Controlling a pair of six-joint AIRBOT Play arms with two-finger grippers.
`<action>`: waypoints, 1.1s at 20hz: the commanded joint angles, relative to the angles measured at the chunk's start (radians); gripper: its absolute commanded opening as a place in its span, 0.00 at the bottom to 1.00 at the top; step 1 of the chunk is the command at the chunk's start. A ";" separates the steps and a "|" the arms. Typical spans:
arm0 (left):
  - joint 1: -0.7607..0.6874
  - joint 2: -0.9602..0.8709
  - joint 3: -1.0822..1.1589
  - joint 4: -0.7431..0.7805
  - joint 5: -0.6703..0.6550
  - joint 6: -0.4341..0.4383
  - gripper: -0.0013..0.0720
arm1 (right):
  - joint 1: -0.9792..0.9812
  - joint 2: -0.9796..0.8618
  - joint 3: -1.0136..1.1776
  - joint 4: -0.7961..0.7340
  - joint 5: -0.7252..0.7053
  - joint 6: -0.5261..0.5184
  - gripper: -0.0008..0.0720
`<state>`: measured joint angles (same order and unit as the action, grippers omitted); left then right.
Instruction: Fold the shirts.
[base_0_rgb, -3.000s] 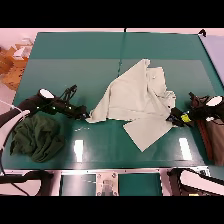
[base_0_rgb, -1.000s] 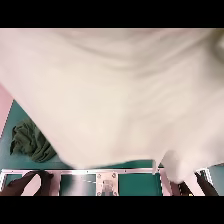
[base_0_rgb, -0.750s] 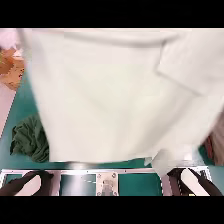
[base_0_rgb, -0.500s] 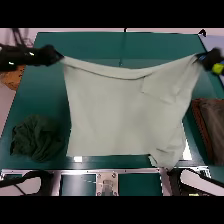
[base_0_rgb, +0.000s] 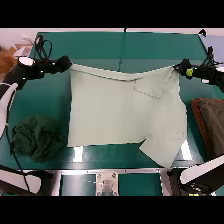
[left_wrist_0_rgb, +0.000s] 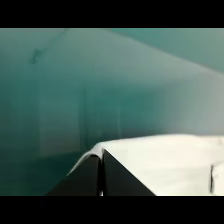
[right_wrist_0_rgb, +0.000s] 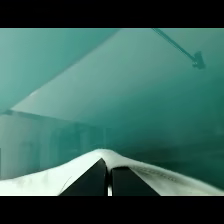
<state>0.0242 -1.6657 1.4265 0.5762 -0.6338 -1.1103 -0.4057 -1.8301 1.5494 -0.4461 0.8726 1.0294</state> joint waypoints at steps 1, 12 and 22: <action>0.001 -0.012 0.035 0.027 0.036 0.016 0.05 | -0.019 -0.045 0.104 -0.004 0.073 0.014 0.03; 0.058 -0.012 0.003 0.288 -0.437 -0.095 0.05 | -0.186 0.010 0.069 -0.350 0.519 0.079 0.03; 0.055 -0.012 -0.217 0.305 -0.498 -0.093 0.05 | -0.186 0.053 -0.128 -0.637 0.501 0.142 0.03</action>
<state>0.0799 -1.6772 1.2549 0.8688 -1.1080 -1.2026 -0.5903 -1.7809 1.4555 -0.9977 1.3731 1.1427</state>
